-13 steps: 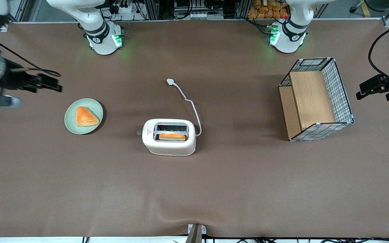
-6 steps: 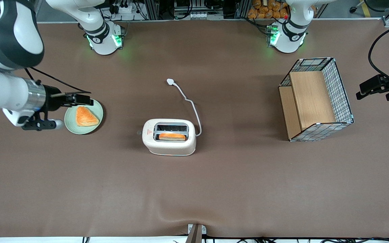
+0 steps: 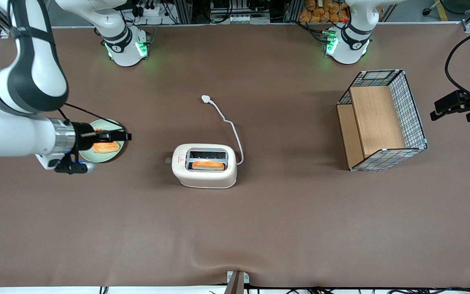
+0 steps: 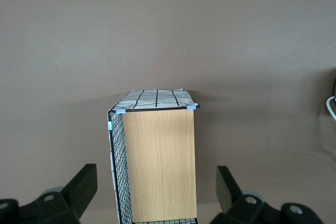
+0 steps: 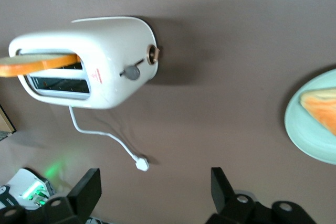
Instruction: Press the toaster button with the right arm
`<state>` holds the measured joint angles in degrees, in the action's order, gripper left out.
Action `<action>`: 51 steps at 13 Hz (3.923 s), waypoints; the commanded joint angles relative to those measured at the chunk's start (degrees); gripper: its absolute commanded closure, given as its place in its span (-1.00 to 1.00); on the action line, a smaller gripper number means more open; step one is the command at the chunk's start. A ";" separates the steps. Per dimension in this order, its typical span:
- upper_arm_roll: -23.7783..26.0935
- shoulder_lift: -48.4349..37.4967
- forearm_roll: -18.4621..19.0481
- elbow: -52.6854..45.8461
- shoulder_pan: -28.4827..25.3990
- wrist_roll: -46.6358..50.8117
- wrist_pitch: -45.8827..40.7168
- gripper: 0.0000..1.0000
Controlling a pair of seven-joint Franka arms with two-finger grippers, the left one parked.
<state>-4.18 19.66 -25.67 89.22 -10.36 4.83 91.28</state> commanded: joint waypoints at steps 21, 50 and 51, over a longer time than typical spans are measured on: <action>-0.13 11.27 -10.63 3.68 -7.39 -8.17 17.44 1.00; -0.13 21.73 -21.34 4.65 -5.64 -17.03 18.24 1.00; -0.13 21.99 -21.88 4.73 -5.38 -18.00 18.24 1.00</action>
<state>-5.13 37.87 -44.92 93.05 -15.71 -9.19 107.83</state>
